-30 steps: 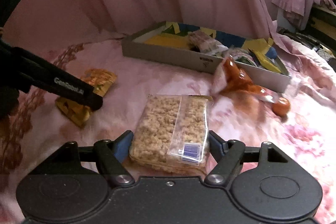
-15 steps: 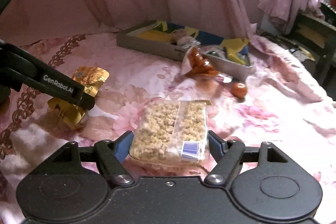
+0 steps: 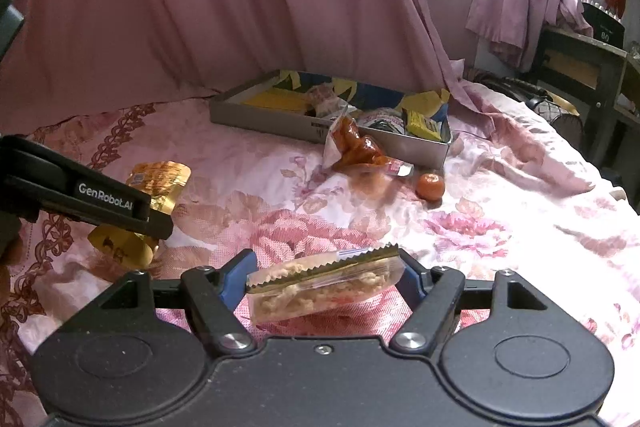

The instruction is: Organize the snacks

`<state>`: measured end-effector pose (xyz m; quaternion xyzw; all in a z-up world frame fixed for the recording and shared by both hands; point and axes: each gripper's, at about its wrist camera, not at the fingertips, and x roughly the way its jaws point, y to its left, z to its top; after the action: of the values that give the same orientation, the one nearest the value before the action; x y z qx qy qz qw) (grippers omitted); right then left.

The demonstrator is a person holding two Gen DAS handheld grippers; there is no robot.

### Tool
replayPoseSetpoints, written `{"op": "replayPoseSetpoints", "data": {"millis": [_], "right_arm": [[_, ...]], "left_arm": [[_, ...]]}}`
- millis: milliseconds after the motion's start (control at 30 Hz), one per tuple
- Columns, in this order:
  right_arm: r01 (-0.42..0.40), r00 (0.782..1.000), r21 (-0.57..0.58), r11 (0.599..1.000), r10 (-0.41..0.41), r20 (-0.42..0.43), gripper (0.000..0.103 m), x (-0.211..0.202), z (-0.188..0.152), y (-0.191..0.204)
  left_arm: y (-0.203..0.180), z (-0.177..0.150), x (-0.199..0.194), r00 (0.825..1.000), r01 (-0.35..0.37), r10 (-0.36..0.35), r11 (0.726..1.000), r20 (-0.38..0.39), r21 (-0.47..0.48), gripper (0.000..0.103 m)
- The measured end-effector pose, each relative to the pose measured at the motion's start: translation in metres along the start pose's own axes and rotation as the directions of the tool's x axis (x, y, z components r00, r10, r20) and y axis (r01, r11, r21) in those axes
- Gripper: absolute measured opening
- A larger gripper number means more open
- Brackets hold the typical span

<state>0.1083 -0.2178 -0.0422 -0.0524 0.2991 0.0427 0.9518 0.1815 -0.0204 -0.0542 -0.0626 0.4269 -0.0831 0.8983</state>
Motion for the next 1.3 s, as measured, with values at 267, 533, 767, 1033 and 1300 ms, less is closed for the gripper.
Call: {"op": "replayPoseSetpoints", "data": {"millis": [267,533,767,1033,1300], "right_arm": [[0.030,0.997,-0.032,0.999,-0.032,-0.077,0.077,0.019,-0.004,0.005],[-0.024,0.958,0.078,0.997,0.045,-0.282,0.086,0.066,-0.013,-0.009],[-0.094,0.949,0.017,0.995,0.095,-0.299,0.093,0.087,-0.003,-0.010],[-0.116,0.961,-0.014,0.993,0.108,-0.256,0.074,0.082,0.001,-0.007],[-0.042,0.988,-0.114,0.993,0.024,-0.150,0.074,0.063,0.002,0.000]], "left_arm": [[0.002,-0.001,0.000,1.000,-0.006,0.006,1.000,0.001,-0.002,0.047],[0.002,0.008,0.000,1.000,-0.001,0.001,1.000,0.017,0.012,0.047],[-0.001,0.024,-0.002,0.999,0.013,-0.014,1.000,0.049,0.010,0.047],[-0.002,0.028,0.000,0.999,0.006,-0.007,1.000,0.053,0.010,0.047],[-0.007,0.032,-0.004,0.997,0.012,-0.013,1.000,0.070,0.018,0.047]]}}
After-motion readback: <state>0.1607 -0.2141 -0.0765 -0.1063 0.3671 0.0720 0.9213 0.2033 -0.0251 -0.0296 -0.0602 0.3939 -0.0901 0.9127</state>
